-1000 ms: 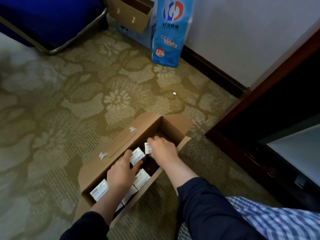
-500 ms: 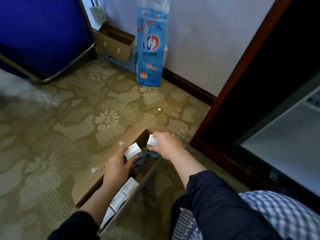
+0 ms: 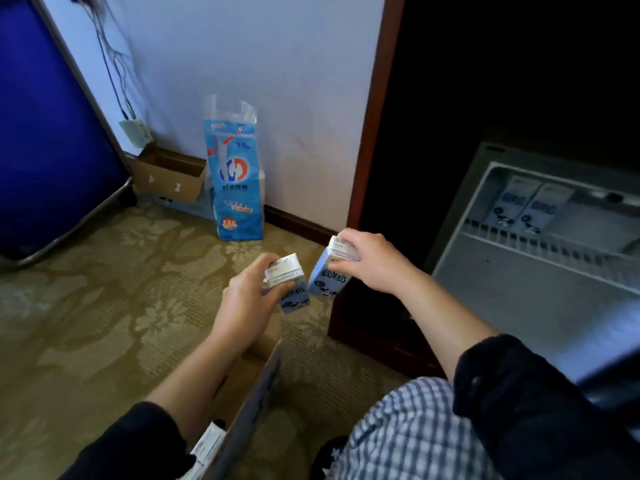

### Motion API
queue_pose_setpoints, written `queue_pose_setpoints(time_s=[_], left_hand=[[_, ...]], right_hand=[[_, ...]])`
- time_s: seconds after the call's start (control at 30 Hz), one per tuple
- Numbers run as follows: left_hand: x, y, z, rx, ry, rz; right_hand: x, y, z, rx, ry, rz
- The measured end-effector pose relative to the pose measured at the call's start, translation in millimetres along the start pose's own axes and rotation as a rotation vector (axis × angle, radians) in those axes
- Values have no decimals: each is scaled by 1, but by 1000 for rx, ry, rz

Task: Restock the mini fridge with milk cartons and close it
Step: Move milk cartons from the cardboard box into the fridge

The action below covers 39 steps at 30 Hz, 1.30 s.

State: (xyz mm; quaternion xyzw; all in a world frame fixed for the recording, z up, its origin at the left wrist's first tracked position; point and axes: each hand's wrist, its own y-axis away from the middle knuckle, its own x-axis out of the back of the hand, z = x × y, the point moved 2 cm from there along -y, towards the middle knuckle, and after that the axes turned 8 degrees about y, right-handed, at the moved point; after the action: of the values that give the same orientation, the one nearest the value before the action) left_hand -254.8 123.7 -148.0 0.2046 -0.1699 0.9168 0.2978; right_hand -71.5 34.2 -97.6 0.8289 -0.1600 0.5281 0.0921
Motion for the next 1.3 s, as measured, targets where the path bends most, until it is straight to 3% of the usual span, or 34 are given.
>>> queue_pose_setpoints(time_s=[0.3, 0.73, 1.1, 1.3], left_hand=[[-64, -37, 120, -277, 83, -133], [-227, -55, 211, -412, 176, -186], [-331, -75, 228, -547, 230, -213], [-371, -92, 231, -581, 177, -284]], right_hand=[[97, 90, 87, -108, -88, 361], [135, 176, 215, -365, -131, 914], [147, 183, 288, -428, 44, 1002], [144, 184, 319, -480, 148, 861]])
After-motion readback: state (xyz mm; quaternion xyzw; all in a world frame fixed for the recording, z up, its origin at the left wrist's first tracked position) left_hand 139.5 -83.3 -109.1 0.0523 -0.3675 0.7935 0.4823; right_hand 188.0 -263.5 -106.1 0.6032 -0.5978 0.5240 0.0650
